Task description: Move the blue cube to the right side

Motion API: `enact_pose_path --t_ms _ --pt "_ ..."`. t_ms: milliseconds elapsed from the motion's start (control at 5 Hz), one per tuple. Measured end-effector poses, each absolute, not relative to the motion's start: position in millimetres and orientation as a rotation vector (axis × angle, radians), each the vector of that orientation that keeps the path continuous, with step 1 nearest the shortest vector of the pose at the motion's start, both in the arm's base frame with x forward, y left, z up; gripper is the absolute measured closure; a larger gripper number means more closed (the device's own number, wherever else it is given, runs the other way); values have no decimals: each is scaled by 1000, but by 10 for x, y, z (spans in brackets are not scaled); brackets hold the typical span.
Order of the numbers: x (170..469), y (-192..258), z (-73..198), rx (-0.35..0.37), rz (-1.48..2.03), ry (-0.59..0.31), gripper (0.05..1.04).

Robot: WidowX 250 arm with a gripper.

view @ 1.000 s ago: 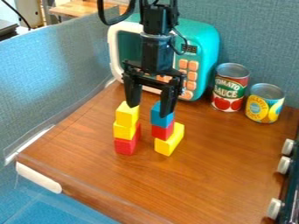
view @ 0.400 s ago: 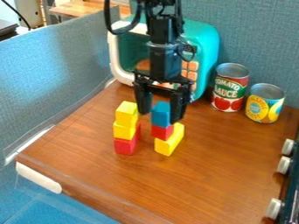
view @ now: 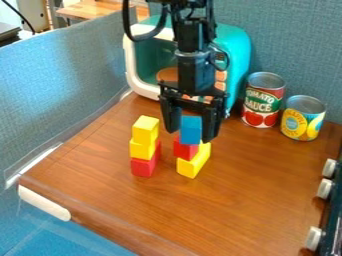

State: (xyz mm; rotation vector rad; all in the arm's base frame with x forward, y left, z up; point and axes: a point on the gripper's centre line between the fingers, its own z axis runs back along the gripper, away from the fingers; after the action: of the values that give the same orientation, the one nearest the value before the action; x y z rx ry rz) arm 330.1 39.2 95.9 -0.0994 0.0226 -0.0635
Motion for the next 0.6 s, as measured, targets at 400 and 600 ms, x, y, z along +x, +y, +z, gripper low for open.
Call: enact_pose_path --t_ms 400,600 --pt "3505 547 727 -68 34 94 83" --pt "3635 638 597 -60 99 124 130"
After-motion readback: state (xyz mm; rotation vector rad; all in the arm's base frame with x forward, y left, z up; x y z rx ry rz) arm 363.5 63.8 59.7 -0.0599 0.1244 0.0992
